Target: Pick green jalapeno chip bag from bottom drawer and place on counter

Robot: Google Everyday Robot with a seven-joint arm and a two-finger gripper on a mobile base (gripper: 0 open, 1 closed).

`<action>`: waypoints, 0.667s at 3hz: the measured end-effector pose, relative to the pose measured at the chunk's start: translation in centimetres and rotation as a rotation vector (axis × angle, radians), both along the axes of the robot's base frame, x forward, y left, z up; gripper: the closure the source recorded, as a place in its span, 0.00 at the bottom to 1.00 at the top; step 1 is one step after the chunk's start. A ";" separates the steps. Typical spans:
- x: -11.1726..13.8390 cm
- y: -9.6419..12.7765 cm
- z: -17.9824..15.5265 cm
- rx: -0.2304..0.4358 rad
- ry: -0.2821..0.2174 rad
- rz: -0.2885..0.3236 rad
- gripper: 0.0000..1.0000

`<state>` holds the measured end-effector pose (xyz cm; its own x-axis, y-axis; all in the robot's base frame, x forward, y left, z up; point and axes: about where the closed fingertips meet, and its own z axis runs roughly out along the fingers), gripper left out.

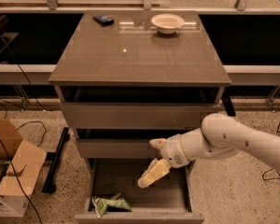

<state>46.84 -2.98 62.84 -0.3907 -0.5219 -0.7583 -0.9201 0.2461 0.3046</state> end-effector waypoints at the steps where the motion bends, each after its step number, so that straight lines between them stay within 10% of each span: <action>1: 0.5 3.2 -4.4 0.080 0.037 -0.019 0.00; 2: 1.0 5.2 -8.7 0.112 0.063 -0.056 0.00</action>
Offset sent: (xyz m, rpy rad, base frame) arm 0.0207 0.0716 -0.1395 0.1473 0.0900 -0.1128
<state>47.89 2.20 54.18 -0.4655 -0.4117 -0.7835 -0.8841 0.2573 0.3901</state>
